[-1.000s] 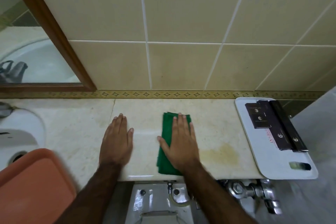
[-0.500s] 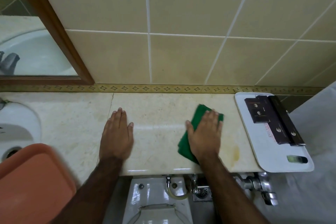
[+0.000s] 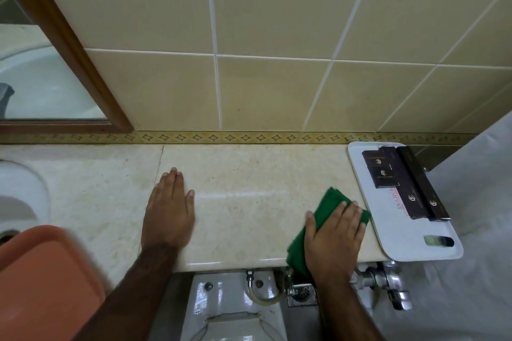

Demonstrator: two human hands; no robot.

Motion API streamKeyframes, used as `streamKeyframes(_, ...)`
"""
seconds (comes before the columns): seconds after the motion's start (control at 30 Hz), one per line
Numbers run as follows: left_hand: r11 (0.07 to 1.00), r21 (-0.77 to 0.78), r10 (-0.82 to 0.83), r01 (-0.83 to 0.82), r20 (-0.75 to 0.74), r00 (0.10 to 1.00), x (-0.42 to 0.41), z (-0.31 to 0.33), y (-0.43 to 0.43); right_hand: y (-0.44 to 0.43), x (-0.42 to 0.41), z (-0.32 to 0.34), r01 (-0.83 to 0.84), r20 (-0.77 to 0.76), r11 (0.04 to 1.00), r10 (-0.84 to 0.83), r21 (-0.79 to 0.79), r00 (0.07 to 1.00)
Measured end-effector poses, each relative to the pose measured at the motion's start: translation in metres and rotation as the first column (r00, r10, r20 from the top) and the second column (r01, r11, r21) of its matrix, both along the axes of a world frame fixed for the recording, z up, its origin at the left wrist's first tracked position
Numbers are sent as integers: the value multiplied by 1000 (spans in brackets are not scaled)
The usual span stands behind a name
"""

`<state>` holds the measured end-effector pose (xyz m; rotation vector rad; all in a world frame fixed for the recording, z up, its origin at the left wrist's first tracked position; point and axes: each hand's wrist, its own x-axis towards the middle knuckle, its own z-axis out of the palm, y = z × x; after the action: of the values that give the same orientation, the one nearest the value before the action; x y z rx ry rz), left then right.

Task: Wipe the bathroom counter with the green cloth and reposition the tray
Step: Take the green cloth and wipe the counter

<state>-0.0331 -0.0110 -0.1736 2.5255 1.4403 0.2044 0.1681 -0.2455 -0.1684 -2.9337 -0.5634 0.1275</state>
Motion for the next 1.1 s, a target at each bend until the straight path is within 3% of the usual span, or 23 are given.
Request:
streamKeyframes(0.07,1000,-8,2,-2,2,1000,1,1,0,26,12,3,-7,-23,1000,7,-3,1000)
streamKeyframes(0.23,1000,-5,-8,8,5,1000,0,3,-1,56,35,9,-239,-31,971,238,-23,971)
streamKeyframes(0.43,1000,-7,-8,8,-1,1000,0,3,-1,-5,-6,-1,-59,-4,998,59,3,998)
streamKeyframes(0.6,1000,-2,-9,9,2,1000,0,3,-1,31,7,2,-75,-43,997,73,-23,996)
streamKeyframes(0.73,1000,15,-2,2,18,1000,0,0,1,100,25,8,-282,-47,959,281,-25,959)
streamKeyframes(0.87,1000,21,10,-11,17,1000,0,-3,1,119,-11,1,-605,-52,797,604,3,795)
streamKeyframes(0.93,1000,21,11,-12,22,1000,1,-2,0,96,-37,-5,-663,-47,749,663,26,747)
streamKeyframes(1.1,1000,8,-5,5,42,999,-1,0,1,23,-28,-13,-456,-51,886,461,78,886)
